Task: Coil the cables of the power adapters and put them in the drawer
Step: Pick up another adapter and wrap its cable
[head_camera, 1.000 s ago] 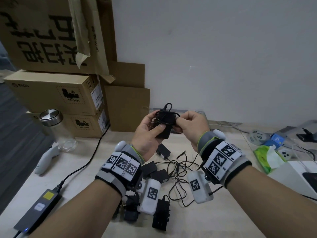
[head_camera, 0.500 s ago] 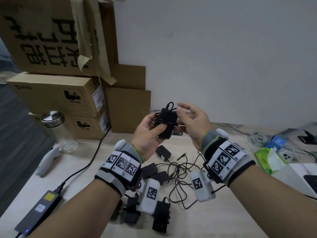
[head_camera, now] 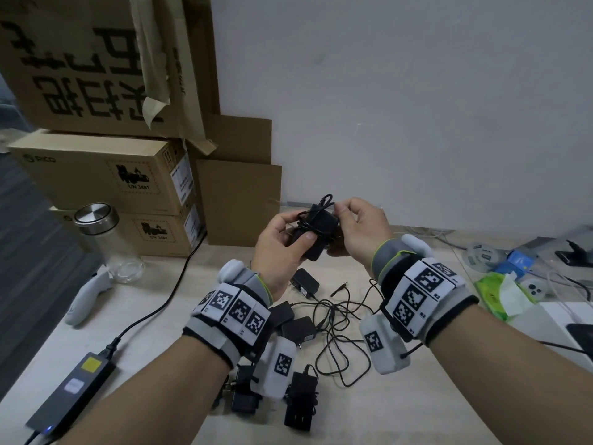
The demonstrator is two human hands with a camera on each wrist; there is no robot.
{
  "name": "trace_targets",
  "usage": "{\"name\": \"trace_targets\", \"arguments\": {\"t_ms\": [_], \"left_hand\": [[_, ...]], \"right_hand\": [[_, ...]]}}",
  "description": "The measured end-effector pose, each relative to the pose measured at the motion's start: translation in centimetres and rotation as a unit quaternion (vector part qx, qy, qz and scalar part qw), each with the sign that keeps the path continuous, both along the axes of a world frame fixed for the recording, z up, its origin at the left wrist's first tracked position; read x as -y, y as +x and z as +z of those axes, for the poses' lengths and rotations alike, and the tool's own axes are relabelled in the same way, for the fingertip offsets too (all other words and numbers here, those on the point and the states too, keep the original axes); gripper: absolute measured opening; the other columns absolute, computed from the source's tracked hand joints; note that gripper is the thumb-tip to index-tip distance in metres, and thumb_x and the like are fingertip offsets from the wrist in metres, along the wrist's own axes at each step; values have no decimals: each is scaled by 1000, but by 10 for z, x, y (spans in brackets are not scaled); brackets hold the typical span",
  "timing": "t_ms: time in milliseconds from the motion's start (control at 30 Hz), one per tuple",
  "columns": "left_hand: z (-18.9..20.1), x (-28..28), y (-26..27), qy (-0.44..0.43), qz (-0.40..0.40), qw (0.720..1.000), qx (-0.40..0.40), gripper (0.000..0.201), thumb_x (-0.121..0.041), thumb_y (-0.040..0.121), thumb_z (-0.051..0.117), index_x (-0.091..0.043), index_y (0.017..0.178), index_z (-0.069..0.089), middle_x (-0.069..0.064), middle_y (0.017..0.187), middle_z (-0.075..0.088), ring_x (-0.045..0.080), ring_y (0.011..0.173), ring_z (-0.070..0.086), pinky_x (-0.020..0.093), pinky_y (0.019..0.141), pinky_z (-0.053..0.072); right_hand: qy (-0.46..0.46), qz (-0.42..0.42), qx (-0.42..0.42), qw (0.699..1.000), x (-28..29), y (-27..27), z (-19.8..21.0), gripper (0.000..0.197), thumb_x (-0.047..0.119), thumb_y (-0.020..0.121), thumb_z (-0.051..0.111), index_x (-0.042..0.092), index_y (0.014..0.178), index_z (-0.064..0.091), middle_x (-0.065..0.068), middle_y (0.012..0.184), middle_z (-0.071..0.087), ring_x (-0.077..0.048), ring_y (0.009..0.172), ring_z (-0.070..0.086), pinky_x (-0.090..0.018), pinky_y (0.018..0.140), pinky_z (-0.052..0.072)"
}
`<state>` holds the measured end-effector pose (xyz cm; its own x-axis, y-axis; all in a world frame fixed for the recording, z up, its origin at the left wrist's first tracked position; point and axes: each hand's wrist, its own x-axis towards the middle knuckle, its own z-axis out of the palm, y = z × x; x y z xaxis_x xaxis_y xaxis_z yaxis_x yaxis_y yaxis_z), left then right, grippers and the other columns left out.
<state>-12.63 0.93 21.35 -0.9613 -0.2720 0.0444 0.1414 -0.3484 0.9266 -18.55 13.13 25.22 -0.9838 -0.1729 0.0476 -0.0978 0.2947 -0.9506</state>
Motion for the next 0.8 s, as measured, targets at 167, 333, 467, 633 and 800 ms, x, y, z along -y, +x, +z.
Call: {"name": "trace_targets", "arguments": {"t_ms": [167,333,467,633,800], "left_hand": [[2,0,0,71,-23,997,-1,29,10,91,53,-15,106,58,6,92,70,23,90,67,45,85,53],[4,5,2,138,-76,988,-2,24,7,93,49,-10,108,56,12,100,67,25,82,71,43,81,57],[6,8,3,160,-98,982,-6,26,4,89,50,-11,109,55,18,111,60,27,88,68,38,75,60],[9,14,1,154,-114,981,-7,34,0,81,64,-11,112,55,17,110,63,26,88,69,38,74,60],[17,10,-2,181,-96,979,-17,25,5,93,45,-11,109,55,15,105,66,24,84,71,41,79,58]], "right_hand": [[-1,-42,-46,998,3,-2,-2,32,47,82,59,18,69,58,-8,70,67,-34,69,66,-52,68,56],[-13,-52,-106,993,1,-1,-2,33,35,86,61,14,63,54,-1,57,53,-18,55,47,-46,59,53],[-70,-48,-68,994,4,-2,-3,24,23,92,61,16,69,57,-4,62,63,-16,54,58,-43,61,57],[-124,20,14,992,2,-1,9,25,4,94,52,14,75,63,8,51,63,-6,45,57,-20,47,51],[-165,40,66,983,0,-2,13,29,-8,91,44,7,80,66,-2,61,66,-9,51,61,-22,53,55]]}}
